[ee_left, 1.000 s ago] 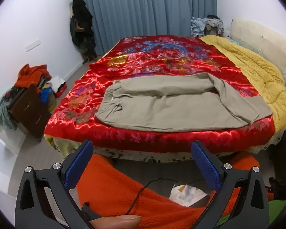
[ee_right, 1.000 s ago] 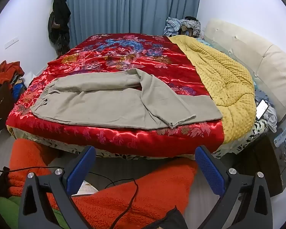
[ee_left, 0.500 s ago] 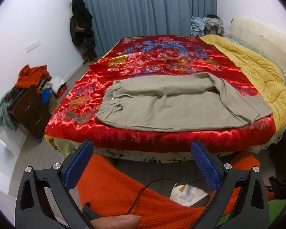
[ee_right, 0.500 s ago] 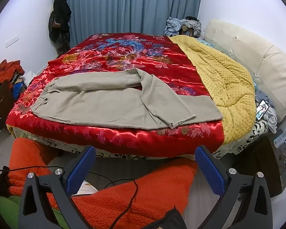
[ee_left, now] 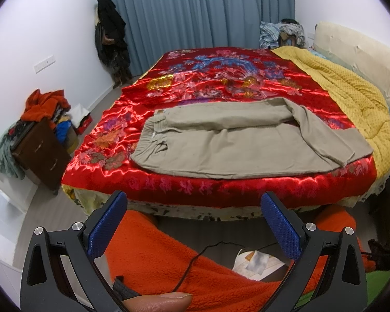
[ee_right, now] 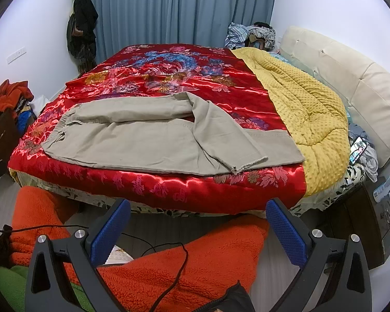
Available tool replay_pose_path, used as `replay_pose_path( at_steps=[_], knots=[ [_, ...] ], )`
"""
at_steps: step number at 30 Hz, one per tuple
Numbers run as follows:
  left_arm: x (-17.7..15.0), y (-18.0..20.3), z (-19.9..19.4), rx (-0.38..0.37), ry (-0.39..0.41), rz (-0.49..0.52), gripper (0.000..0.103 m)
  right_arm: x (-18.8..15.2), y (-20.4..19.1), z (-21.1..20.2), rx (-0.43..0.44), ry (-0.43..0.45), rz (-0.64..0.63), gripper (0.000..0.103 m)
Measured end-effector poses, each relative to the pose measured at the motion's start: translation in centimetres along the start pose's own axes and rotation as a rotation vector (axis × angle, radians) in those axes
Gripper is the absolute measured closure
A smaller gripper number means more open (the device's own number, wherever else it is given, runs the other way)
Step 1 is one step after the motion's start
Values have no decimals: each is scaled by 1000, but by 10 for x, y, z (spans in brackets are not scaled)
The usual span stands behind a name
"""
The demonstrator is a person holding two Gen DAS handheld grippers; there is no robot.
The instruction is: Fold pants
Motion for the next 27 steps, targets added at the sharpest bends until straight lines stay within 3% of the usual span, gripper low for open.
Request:
replay_pose_path(
  at_steps=[27],
  knots=[
    [-2,-2,3,4,-1,5,1,-2,0,3,-1,-4,-1,0]
  ],
)
Point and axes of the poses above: each gripper's, at about its wrist camera, not at the fingertips, and z roughly the way its jaws point, y to its right, x to its top, the point moved 9 cm from there along z, roughly the way its jaws point
